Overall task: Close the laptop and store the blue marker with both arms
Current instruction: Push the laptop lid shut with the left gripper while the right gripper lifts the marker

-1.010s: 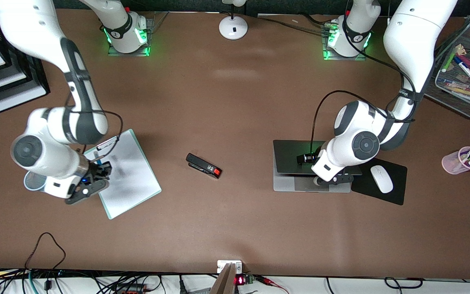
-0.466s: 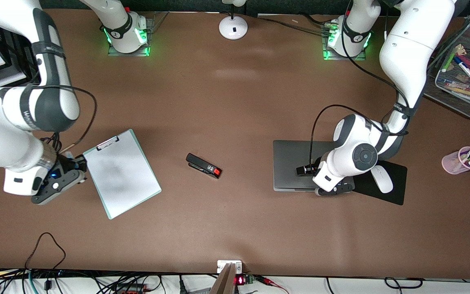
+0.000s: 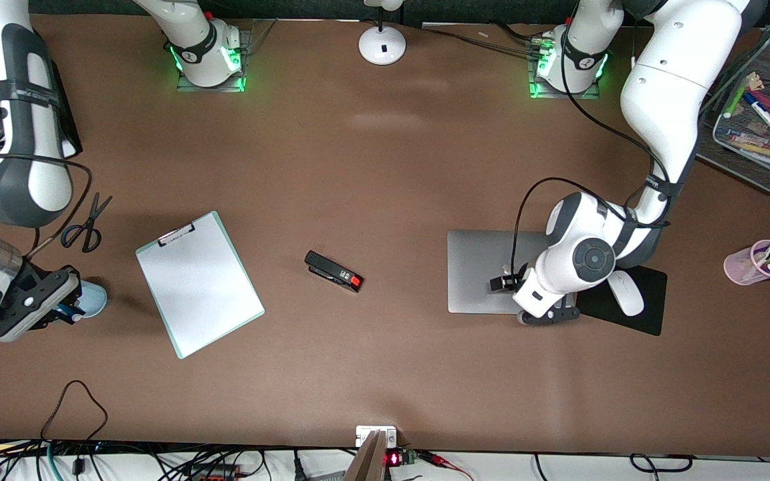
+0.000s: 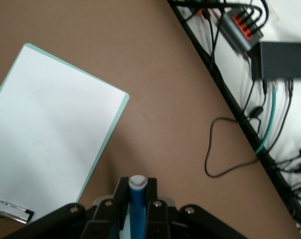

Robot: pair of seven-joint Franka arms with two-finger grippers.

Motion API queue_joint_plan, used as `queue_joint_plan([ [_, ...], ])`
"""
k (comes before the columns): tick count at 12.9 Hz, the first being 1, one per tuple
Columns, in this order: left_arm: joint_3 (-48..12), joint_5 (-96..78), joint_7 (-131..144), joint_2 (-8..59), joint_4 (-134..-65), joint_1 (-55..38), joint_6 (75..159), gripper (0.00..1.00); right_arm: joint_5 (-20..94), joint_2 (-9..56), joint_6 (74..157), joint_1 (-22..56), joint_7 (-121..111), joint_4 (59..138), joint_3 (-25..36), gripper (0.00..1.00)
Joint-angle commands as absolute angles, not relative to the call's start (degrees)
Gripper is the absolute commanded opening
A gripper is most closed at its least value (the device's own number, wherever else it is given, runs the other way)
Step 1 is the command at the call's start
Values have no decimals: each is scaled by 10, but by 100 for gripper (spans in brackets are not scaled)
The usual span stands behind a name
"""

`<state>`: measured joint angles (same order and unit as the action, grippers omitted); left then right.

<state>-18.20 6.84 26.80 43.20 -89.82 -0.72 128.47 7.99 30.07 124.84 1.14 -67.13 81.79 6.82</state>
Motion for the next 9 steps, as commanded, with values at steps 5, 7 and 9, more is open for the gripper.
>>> queue_joint_plan([
  [5,-161,83,269,276,-881,24,1169,100,232,313,1290,-41,-1027,850,59,0],
  [7,-163,83,258,237,-873,61,1144,100,268,314,1268,-64,-1090,862,56,0],
  [9,-162,83,210,202,-861,77,1091,100,303,316,1219,-82,-1136,867,56,0],
])
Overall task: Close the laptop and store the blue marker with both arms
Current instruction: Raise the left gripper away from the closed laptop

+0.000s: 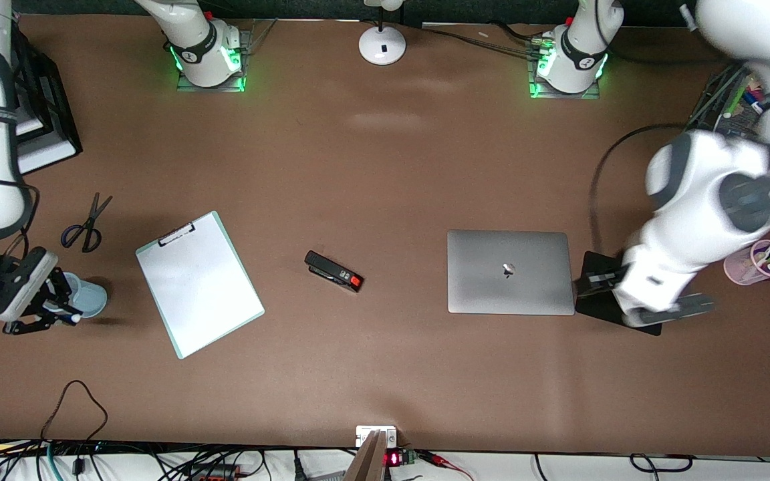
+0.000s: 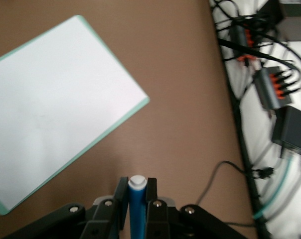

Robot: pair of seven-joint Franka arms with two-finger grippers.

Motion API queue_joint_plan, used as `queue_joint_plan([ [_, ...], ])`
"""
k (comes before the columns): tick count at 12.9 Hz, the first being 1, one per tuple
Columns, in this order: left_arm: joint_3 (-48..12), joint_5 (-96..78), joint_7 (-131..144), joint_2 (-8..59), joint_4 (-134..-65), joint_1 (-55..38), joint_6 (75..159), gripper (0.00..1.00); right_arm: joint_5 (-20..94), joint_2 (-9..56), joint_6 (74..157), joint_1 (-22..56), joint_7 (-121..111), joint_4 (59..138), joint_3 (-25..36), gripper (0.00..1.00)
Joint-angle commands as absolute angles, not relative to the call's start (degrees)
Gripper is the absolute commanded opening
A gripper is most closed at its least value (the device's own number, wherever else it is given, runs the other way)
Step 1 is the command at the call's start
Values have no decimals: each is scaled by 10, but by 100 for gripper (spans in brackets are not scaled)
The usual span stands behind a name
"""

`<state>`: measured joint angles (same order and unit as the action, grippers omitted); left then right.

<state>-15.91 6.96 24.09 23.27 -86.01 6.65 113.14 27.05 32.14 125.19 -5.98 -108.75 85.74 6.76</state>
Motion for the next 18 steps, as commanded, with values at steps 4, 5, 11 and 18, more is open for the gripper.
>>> queue_joint_plan([
  [4,-163,83,163,126,-861,91,1000,100,328,315,1150,-109,-1166,867,57,0],
  [5,-163,82,152,112,-861,91,976,100,328,316,1134,-116,-1173,867,56,0],
  [11,-180,69,89,50,-863,92,896,100,344,325,1121,-135,-1234,867,56,0],
  [18,-161,34,49,17,-887,84,887,100,374,336,1066,-163,-1251,862,56,0],
])
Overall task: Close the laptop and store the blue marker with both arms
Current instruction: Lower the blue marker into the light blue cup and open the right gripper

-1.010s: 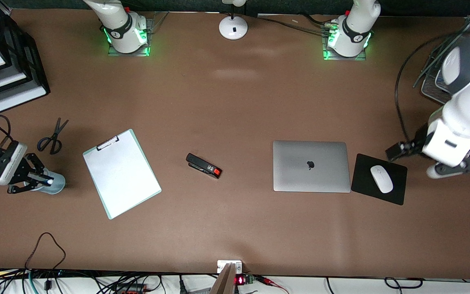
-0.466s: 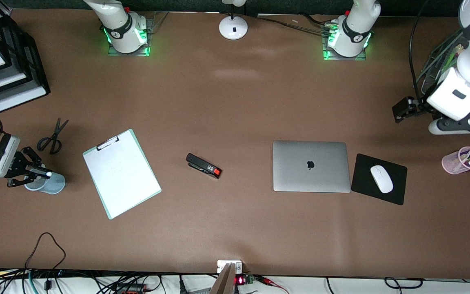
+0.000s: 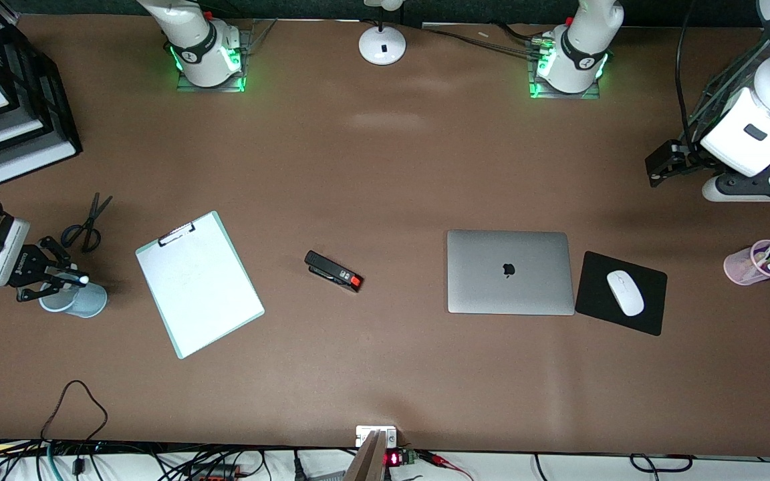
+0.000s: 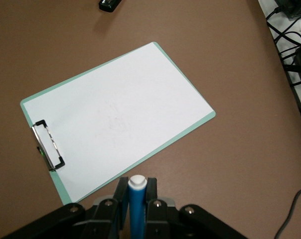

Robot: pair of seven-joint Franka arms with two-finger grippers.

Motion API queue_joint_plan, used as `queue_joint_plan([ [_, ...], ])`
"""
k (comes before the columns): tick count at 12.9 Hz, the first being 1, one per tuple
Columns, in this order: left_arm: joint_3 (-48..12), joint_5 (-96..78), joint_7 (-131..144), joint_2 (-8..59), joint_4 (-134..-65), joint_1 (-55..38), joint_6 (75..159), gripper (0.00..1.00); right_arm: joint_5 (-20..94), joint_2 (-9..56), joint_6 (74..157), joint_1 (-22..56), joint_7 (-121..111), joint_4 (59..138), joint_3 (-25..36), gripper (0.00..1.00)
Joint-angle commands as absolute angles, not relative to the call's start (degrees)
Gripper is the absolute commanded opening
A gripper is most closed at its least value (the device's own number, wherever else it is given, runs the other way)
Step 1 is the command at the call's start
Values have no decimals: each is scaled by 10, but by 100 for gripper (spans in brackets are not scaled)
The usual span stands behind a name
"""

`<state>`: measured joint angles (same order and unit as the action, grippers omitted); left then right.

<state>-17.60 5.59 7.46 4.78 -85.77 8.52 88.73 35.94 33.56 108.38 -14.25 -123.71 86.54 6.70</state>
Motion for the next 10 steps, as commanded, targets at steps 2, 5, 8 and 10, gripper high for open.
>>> queue_joint_plan([
  [2,-105,31,25,0,-903,38,888,100,373,338,1065,-171,-1261,860,56,0],
  [5,-88,4,17,-27,-935,26,889,100,378,342,1065,-176,-1275,860,56,0],
  [8,-82,4,16,-57,-966,22,894,100,404,359,1066,-184,-1315,853,56,0],
  [10,-82,1,15,-60,-969,21,896,100,403,360,1065,-186,-1317,853,57,0],
])
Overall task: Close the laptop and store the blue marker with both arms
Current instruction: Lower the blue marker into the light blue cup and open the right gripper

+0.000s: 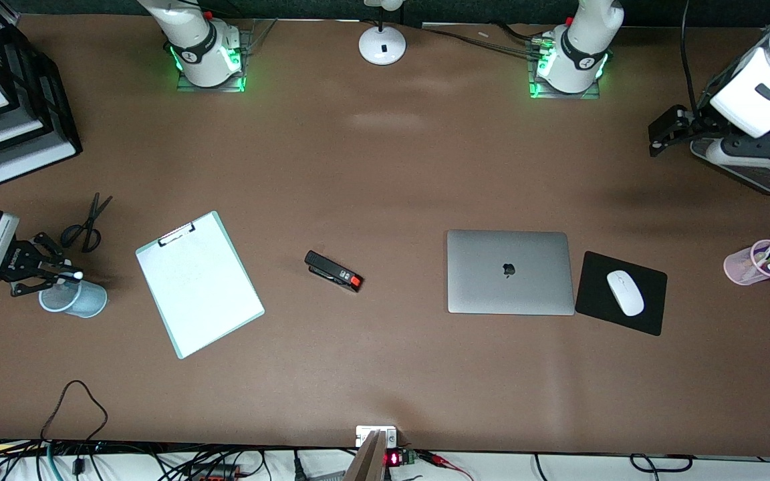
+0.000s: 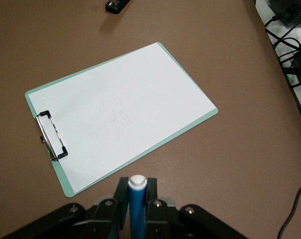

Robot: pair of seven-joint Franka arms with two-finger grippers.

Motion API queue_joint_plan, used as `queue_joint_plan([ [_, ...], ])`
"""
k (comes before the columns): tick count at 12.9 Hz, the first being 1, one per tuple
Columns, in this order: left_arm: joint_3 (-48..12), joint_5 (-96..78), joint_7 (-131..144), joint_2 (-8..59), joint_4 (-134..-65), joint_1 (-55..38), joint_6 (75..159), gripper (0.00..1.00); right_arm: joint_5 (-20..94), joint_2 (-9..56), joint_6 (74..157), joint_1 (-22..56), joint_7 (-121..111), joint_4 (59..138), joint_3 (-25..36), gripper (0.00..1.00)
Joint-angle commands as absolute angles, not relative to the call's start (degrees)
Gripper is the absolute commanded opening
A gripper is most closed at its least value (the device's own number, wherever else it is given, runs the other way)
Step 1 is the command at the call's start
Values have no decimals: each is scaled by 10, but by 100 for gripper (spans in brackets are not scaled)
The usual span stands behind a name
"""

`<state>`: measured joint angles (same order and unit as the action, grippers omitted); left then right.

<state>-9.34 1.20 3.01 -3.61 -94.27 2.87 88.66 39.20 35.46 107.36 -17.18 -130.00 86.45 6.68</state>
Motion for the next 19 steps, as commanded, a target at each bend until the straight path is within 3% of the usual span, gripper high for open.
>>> queue_joint_plan([
  [1,-82,-5,15,-54,-969,27,901,100,403,360,1064,-188,-1317,853,57,0],
  [14,-84,-10,-31,-55,-961,39,889,100,403,398,1068,-209,-1362,828,57,3],
  [15,-83,-10,-31,-55,-961,40,889,100,405,397,1068,-209,-1354,829,57,48],
  [16,-84,-10,-31,-55,-960,39,890,100,406,396,1066,-209,-1343,829,57,99],
  [19,-85,-10,-31,-57,-960,39,889,100,397,372,1064,-207,-1264,829,57,100],
])
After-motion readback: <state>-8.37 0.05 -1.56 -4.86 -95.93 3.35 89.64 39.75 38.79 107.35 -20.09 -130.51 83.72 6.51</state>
